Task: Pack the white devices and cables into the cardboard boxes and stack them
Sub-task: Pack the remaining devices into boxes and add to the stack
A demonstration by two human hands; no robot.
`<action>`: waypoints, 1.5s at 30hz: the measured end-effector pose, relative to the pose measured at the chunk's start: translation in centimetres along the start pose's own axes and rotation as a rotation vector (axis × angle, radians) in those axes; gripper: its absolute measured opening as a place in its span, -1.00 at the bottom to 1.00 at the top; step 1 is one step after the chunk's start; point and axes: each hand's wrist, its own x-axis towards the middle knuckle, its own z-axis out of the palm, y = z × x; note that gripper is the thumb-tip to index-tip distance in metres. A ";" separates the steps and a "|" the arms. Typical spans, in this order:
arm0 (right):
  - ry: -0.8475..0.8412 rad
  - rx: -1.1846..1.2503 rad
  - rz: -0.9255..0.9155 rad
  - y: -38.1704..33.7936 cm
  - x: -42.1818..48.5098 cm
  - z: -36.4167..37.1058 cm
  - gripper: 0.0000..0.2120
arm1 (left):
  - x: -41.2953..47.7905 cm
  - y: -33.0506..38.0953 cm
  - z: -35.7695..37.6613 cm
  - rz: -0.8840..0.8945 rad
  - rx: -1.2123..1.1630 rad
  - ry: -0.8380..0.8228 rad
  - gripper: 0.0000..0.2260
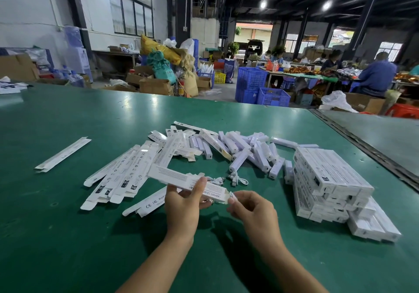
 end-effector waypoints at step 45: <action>-0.245 -0.143 -0.154 -1.0 -0.4 -1.2 -0.73 | 0.1 -0.1 -0.2 -0.014 0.166 -0.083 -0.49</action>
